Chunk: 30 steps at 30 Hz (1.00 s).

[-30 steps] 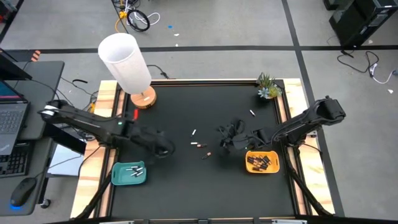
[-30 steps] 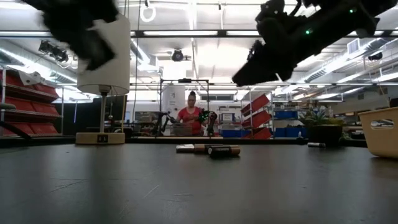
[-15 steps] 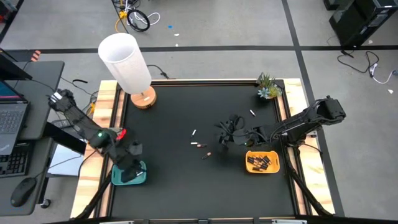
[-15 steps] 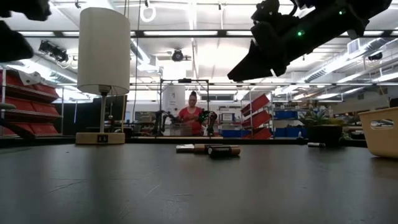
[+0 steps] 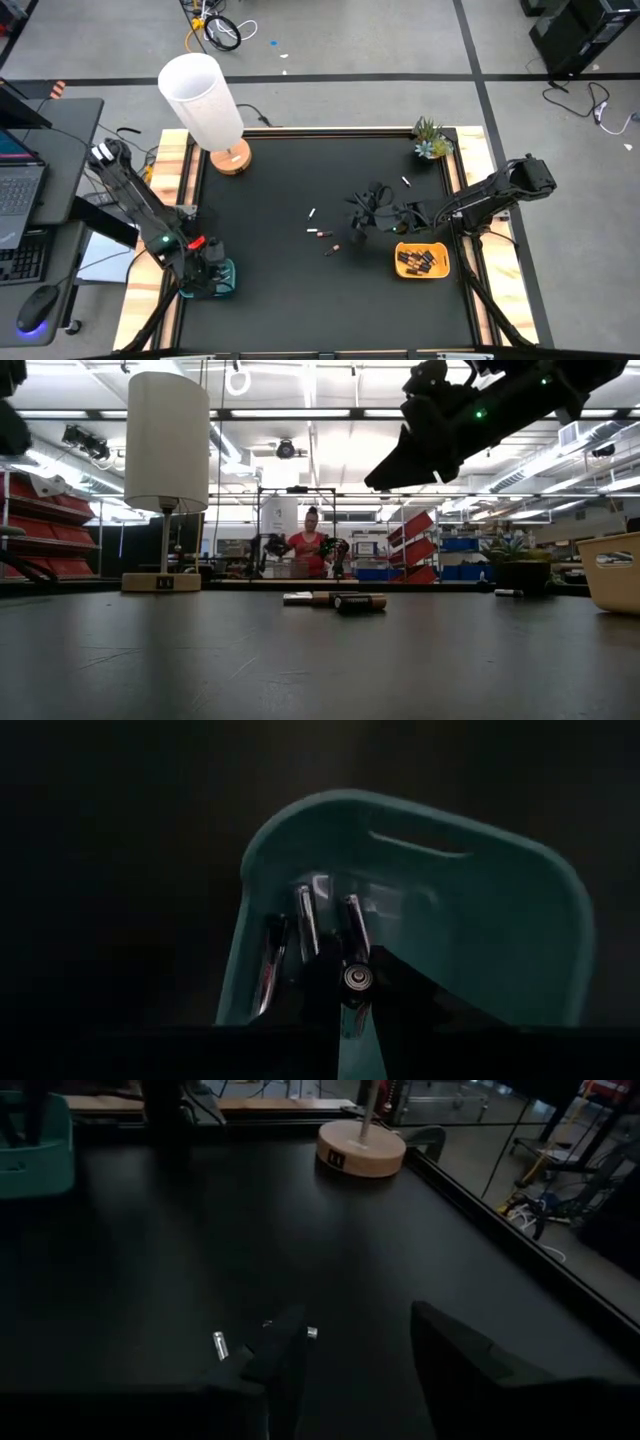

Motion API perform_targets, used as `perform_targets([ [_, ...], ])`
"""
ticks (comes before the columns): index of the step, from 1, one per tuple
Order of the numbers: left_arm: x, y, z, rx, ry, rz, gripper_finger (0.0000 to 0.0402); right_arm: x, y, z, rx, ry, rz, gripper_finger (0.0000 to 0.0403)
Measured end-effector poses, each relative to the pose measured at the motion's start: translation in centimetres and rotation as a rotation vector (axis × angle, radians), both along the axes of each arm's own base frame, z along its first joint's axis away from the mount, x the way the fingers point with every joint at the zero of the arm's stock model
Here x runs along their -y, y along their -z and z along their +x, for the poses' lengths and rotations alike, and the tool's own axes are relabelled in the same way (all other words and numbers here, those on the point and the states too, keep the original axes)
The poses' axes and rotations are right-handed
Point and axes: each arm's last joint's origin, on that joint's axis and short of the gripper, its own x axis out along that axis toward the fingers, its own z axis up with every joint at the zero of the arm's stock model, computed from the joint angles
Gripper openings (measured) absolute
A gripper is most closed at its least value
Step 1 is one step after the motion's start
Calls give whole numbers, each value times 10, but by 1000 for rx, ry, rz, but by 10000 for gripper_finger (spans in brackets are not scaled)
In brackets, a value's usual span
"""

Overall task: Sort batteries
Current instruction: Put the silver battery into the green bin

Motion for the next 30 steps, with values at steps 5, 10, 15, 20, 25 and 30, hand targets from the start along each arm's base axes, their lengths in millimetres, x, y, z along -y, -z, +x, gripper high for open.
perform_targets([
  [5, -3, 25, -2, 35, -31, -64, 50, 0, 0, 0, -2, -2, 1, 164],
  [10, -6, 34, -4, 30, -33, -63, 50, 0, 0, 0, -2, -11, 7, 163],
  [15, -6, 34, -4, 29, -33, -63, 50, 0, 0, 0, 3, -15, 10, 164],
  [20, -6, 35, -5, 15, -59, -69, 78, 0, 0, 0, 3, -16, 10, 161],
  [25, -2, 18, -4, -52, -42, -72, 121, 0, 0, 0, 4, -15, 11, 161],
  [30, 0, -11, 0, -25, -63, 4, 143, 0, -1, 1, 11, -17, 13, 160],
])
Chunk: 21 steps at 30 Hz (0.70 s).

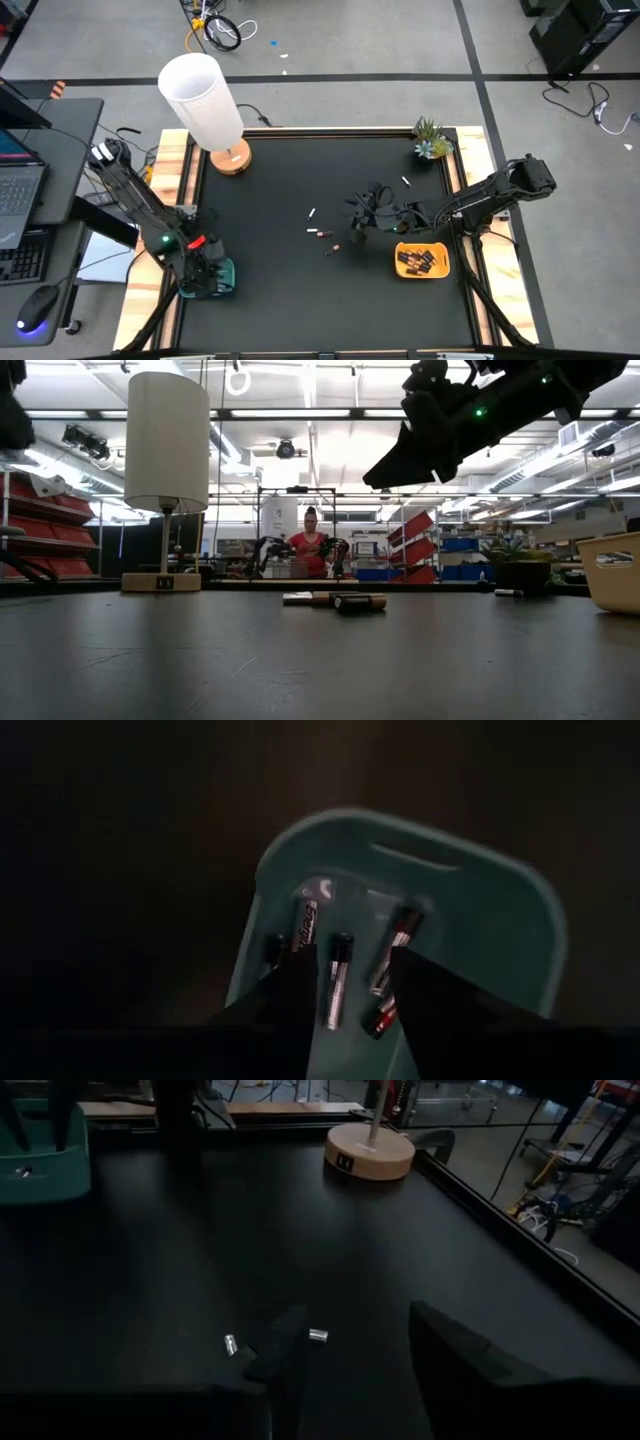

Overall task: Sort batteries
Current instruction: Put the silver battery into the green bin

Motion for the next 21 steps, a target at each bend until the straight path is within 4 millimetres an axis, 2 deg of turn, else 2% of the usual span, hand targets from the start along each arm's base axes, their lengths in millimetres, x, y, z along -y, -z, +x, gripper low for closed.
perform_targets([
  [7, 0, -36, 1, -18, -2, 51, 159, 0, 0, 0, 0, -3, 2, 159],
  [12, -9, -62, 12, 196, -58, 240, 160, 2, 1, 1, 9, -19, 62, 157],
  [17, -34, -61, 34, 248, -156, 420, 160, 3, 5, -1, -23, -16, 104, 156],
  [21, -51, -54, 61, 333, -189, 468, 156, 3, 5, -1, -12, 1, 138, 155],
])
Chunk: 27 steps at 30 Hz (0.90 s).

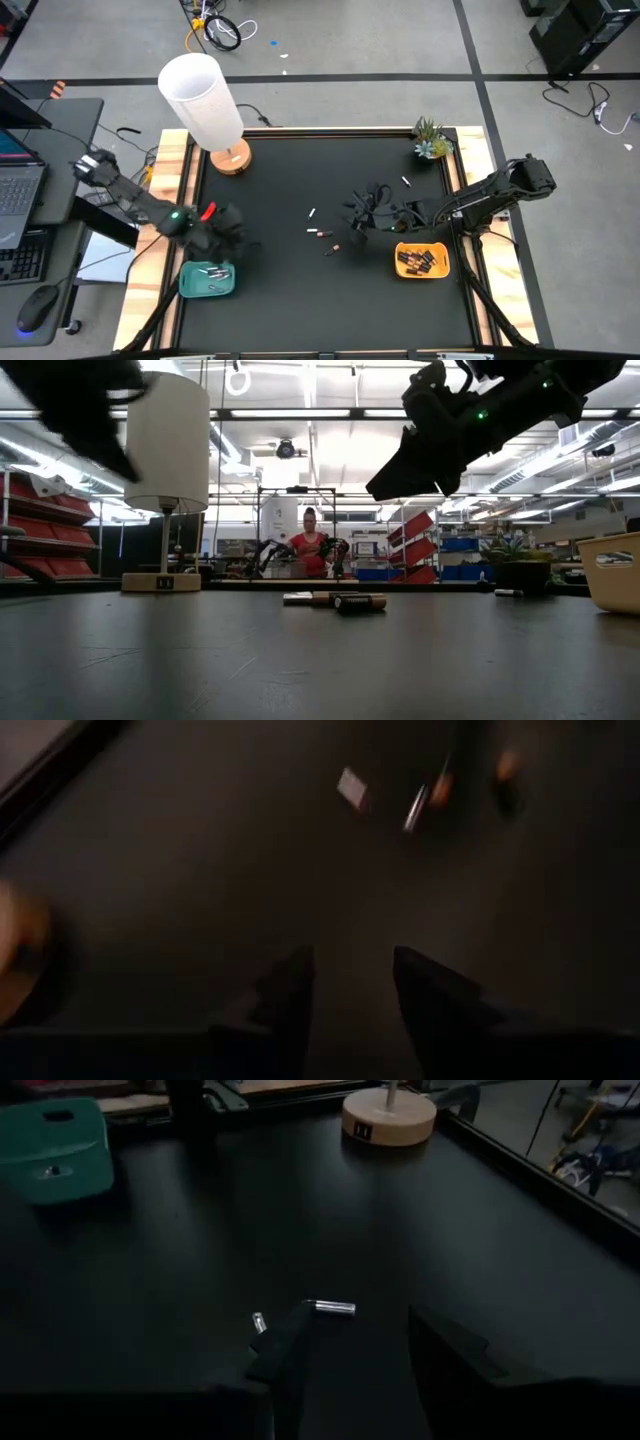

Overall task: Sort batteries
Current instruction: Put the silver battery into the green bin

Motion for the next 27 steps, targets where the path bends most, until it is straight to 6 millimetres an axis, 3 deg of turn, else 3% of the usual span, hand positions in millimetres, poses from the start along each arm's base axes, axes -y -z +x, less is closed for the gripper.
perform_targets([
  [5, -24, 17, 42, 89, 70, 11, 142, -2, 0, -1, 17, 38, 16, 152],
  [14, -57, 48, 105, 182, 202, -48, 136, -18, -5, -5, 54, 139, -130, 151],
  [27, -93, 99, 141, 208, 81, -89, 152, -18, -1, -7, -2, 131, -154, 150],
])
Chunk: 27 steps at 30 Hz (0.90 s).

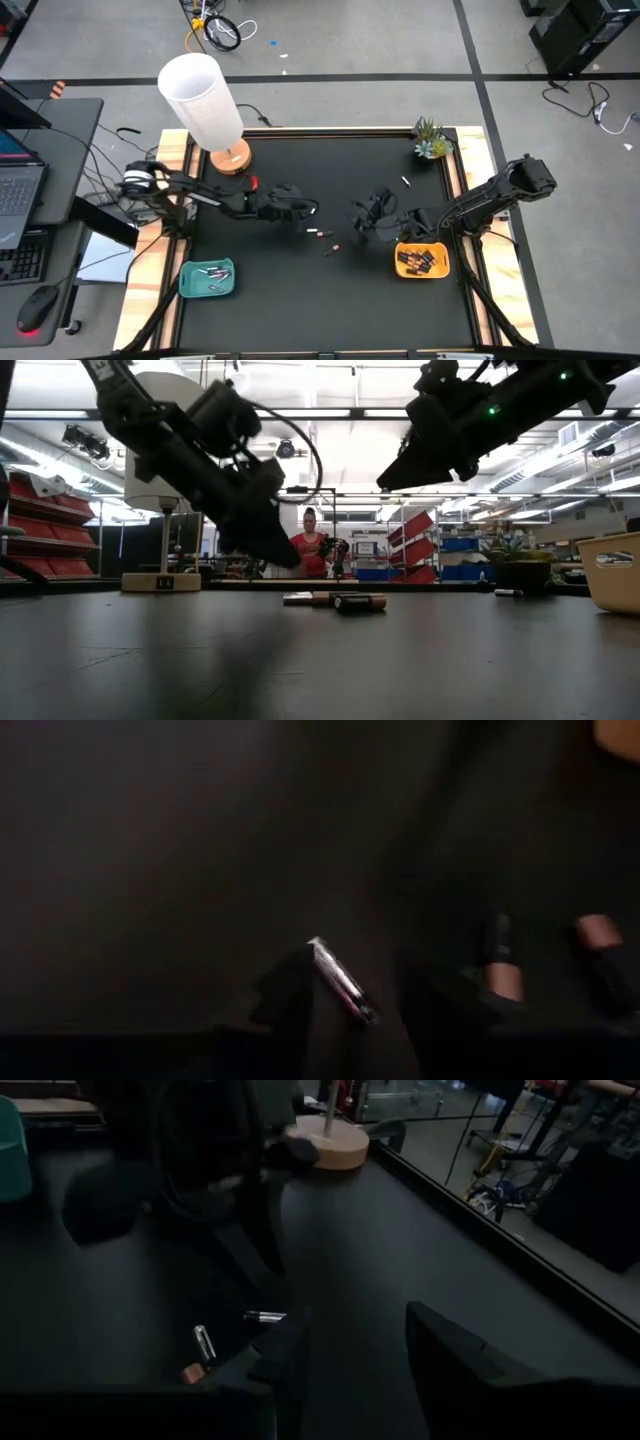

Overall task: Sort batteries
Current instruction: Put the silver battery into the green bin

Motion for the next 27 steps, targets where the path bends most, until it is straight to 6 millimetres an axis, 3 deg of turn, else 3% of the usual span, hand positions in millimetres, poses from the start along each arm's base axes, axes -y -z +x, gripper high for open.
perform_targets([
  [8, -3, 26, 20, -43, -57, 6, 224, 2, 3, -1, -10, 0, -13, 149],
  [12, -5, 38, 27, -76, -96, 18, 232, 3, 9, -5, 0, 1, -10, 148],
  [16, -6, 41, 27, -94, -100, 20, 184, 5, 19, -12, 27, 5, 5, 148],
  [21, -5, 37, 24, -130, -52, 49, 44, 6, 23, -18, 82, -5, -2, 144],
  [27, -3, 25, 19, -146, 6, 54, 35, 6, 19, -16, 111, -21, -27, 144],
])
